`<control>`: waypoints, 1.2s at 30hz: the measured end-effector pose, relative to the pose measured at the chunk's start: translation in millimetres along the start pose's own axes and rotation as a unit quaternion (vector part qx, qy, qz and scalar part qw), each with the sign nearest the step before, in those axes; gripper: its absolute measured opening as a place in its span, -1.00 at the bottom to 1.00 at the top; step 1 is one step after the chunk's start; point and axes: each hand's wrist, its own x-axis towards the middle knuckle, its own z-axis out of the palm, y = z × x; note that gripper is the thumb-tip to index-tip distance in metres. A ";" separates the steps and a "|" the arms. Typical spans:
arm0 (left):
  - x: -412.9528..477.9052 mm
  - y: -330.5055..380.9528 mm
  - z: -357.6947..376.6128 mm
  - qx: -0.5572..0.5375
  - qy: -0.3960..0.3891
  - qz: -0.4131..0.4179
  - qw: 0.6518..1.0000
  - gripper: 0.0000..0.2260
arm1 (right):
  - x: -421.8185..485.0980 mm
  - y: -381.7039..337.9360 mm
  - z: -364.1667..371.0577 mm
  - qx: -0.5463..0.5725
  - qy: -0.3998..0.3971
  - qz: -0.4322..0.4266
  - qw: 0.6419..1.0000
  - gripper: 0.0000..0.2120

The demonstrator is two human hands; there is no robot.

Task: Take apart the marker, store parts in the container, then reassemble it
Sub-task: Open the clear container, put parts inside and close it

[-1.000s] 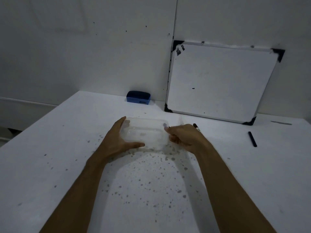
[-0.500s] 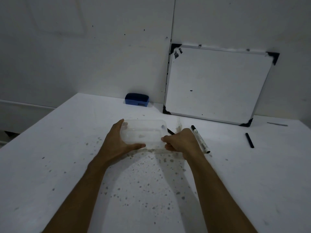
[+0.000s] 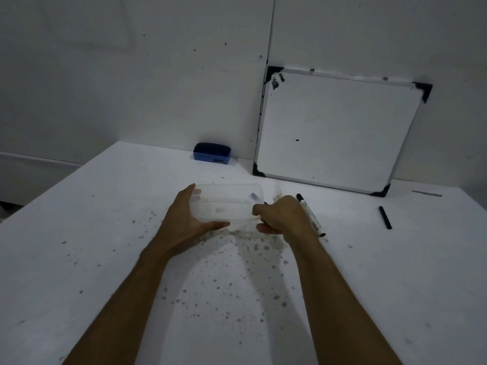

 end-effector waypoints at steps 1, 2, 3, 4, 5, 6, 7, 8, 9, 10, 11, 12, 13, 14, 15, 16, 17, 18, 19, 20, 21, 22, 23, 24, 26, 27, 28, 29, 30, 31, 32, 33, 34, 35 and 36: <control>0.3 -0.2 -0.2 -0.002 0.000 0.000 1.000 0.34 | 0.6 2.5 0.7 0.010 0.002 0.003 1.000 -0.69; 0.0 -0.1 -0.2 -0.002 -0.001 0.000 1.000 0.35 | 1.2 4.9 1.1 0.018 0.002 0.004 1.000 -0.66; 0.0 0.3 0.5 -0.001 0.001 0.002 1.000 0.36 | 1.6 7.0 1.3 0.022 0.002 0.004 1.000 -0.65; 0.1 0.1 1.1 0.003 0.004 0.005 1.000 0.35 | 2.1 9.0 1.7 0.020 0.002 0.003 1.000 -0.64; -0.1 0.3 2.0 0.006 0.009 0.009 1.000 0.35 | 1.6 10.9 2.0 0.018 0.002 0.001 1.000 -0.64; -0.3 0.3 3.1 0.007 0.013 0.014 1.000 0.34 | 1.2 12.2 2.8 0.022 0.002 0.004 1.000 -0.66; 0.0 -1.2 3.8 0.006 0.017 0.017 1.000 0.33 | 0.4 12.2 3.2 0.034 -0.002 0.013 0.999 -0.68; -0.1 -2.0 4.2 0.003 0.019 0.020 1.000 0.32 | -0.4 10.9 3.7 0.049 -0.011 0.026 0.998 -0.71; -0.5 -2.9 4.2 0.000 0.018 0.019 1.000 0.31 | -1.3 9.0 4.1 0.060 -0.019 0.037 0.997 -0.74; -0.6 -3.9 4.1 -0.004 0.016 0.018 1.000 0.29 | -1.5 6.1 3.9 0.062 -0.022 0.045 0.997 -0.76; -0.5 -4.2 4.0 -0.010 0.014 0.017 1.000 0.28 | -1.2 3.0 3.2 0.058 -0.022 0.047 0.997 -0.78; -0.6 -4.1 3.8 -0.015 0.013 0.016 1.000 0.28 | 0.0 0.3 2.5 0.049 -0.021 0.048 0.997 -0.79; 0.0 -4.0 3.6 -0.017 0.012 0.014 1.000 0.30 | 1.0 -2.6 1.6 0.038 -0.022 0.049 0.998 -0.81; 1.0 -4.4 3.6 -0.014 0.010 0.010 1.000 0.33 | 1.6 -5.1 0.7 0.027 -0.023 0.053 0.998 -0.82; 2.0 -4.2 4.0 -0.007 0.008 0.006 1.000 0.34 | 2.1 -7.3 0.0 0.016 -0.028 0.058 0.998 -0.84; 2.8 -4.3 4.1 -0.002 0.007 0.004 1.000 0.35 | 4.1 -8.7 -0.2 0.003 -0.032 0.062 0.998 -0.86; 3.3 -5.2 4.3 -0.003 0.006 0.002 1.000 0.35 | 5.3 -9.7 -0.3 -0.012 -0.035 0.066 0.997 -0.87; 4.0 -7.0 4.8 -0.007 0.005 0.000 1.000 0.35 | 6.7 -11.0 0.4 -0.026 -0.039 0.069 0.996 -0.89; 4.1 -8.5 4.7 -0.008 0.003 0.000 1.000 0.35 | 7.5 -12.3 1.6 -0.039 -0.042 0.073 0.996 -0.88; 4.4 -9.5 4.5 -0.006 0.001 0.002 1.000 0.34 | 8.7 -14.4 3.4 -0.051 -0.044 0.075 0.995 -0.85; 4.9 -9.9 4.7 -0.005 -0.001 0.003 1.000 0.34 | 8.7 -17.0 5.2 -0.059 -0.045 0.077 0.994 -0.77; 5.7 -10.7 4.7 -0.001 0.000 0.003 1.000 0.34 | 8.0 -20.5 6.9 -0.063 -0.047 0.080 0.994 -0.69; 6.0 -10.2 4.1 0.009 0.001 0.000 1.000 0.34 | 7.0 -24.6 8.6 -0.060 -0.054 0.078 0.994 -0.66; 6.4 -10.1 2.9 0.023 0.002 -0.007 1.000 0.35 | 6.4 -27.3 10.0 -0.056 -0.061 0.068 0.994 -0.67; 6.0 -7.8 0.0 0.039 0.003 -0.017 0.999 0.35 | 5.2 -27.3 9.7 -0.050 -0.069 0.038 0.996 -0.70; 4.8 -5.6 -1.1 0.040 0.002 -0.017 0.999 0.35 | 4.1 -25.9 7.9 -0.046 -0.072 0.031 0.996 -0.69; 3.7 -4.6 -2.2 0.036 0.001 -0.015 0.999 0.34 | 2.7 -23.1 5.7 -0.040 -0.075 0.029 0.996 -0.67; 2.6 -3.3 -3.7 0.031 -0.003 -0.012 0.999 0.32 | 0.9 -19.0 3.1 -0.038 -0.075 0.027 0.996 -0.63; 2.4 -3.0 -4.9 0.032 -0.010 -0.009 0.999 0.28 | 0.1 -13.0 0.2 -0.045 -0.074 0.015 0.996 -0.60; 2.6 -3.1 -6.3 0.037 -0.018 -0.007 0.999 0.22 | -1.6 -6.4 -2.7 -0.056 -0.066 -0.008 0.996 -0.58; 3.2 -4.6 -8.0 0.042 -0.021 -0.002 0.999 0.17 | -2.8 -1.1 -5.2 -0.064 -0.058 -0.039 0.995 -0.56; 3.8 -6.6 -10.2 0.046 -0.020 0.004 0.999 0.15 | -3.3 2.7 -6.7 -0.061 -0.055 -0.072 0.994 -0.55; 3.7 -8.0 -12.2 0.049 -0.016 0.009 0.999 0.15 | -3.4 7.2 -7.2 -0.046 -0.063 -0.105 0.991 -0.54; 3.8 -8.2 -13.9 0.053 -0.008 0.010 0.999 0.15 | -3.8 11.5 -6.4 -0.026 -0.072 -0.137 0.988 -0.54; 4.6 -8.5 -15.1 0.055 -0.001 0.008 0.998 0.14 | -3.6 16.3 -5.1 -0.015 -0.076 -0.167 0.983 -0.55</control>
